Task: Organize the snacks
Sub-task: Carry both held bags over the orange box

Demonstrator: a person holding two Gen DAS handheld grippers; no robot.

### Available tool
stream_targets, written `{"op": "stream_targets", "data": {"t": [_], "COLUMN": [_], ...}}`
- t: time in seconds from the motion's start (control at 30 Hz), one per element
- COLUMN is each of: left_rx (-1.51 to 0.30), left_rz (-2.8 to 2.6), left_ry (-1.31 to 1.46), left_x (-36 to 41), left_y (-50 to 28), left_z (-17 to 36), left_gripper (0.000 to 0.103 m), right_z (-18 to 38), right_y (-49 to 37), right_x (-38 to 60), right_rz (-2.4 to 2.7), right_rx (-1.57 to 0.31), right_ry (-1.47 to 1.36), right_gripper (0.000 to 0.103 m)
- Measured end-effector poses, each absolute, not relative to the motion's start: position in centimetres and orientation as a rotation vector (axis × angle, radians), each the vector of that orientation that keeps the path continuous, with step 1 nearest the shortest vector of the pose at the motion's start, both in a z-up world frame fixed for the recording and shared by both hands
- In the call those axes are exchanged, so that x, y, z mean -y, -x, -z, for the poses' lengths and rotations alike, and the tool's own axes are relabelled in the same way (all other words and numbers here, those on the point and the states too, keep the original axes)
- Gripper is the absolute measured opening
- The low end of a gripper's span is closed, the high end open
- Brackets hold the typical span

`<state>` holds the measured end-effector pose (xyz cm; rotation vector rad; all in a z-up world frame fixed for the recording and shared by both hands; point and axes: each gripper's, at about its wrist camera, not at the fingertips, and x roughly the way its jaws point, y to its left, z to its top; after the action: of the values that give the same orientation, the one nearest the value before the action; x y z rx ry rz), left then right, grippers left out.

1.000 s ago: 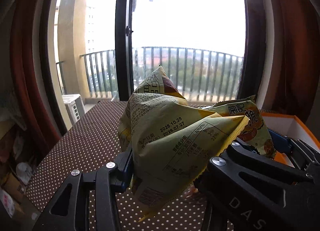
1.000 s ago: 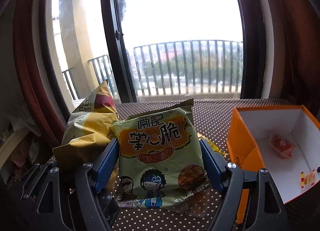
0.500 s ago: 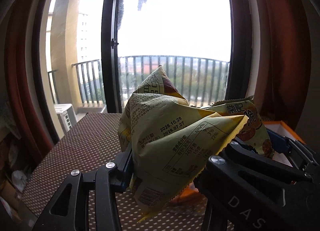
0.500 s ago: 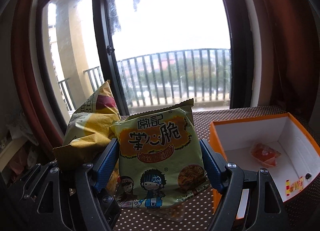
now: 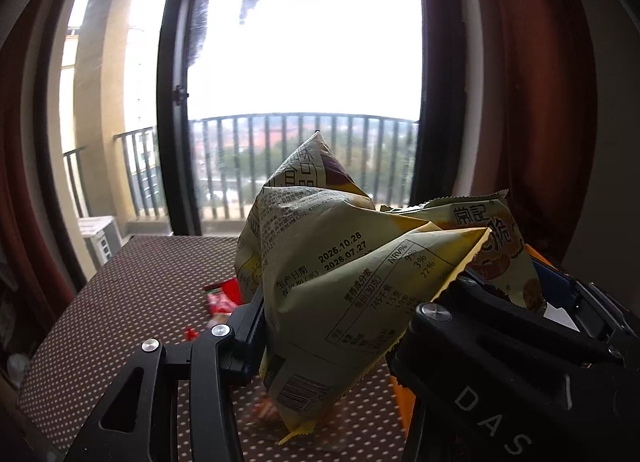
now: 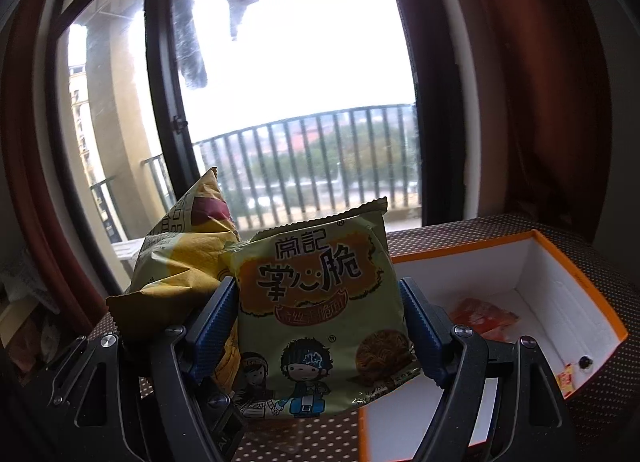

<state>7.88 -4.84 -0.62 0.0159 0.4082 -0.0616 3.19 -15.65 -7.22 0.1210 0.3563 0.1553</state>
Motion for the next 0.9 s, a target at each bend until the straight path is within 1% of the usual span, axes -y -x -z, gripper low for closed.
{"op": "stream_targets", "data": {"t": [0.4,0.9], "left_rx": [-0.399,-0.452], "left_rz": [0.166,0.317], "left_ry": [-0.029,-0.072], "left_x": [7.0,10.1], "left_y": [-10.5,-15.9], "left_z": [0.2,1.2], "left_gripper": [0.05,0.049], "right_z": [7.1,7.5], "right_y": [-3.4,-4.8], "right_x": [17.7,19.5], "right_rz": [-0.053,0.112], "right_rx": [-0.322,-0.329], "right_ry": [-0.154,-0.187], "right_gripper": [0.081,0.081]}}
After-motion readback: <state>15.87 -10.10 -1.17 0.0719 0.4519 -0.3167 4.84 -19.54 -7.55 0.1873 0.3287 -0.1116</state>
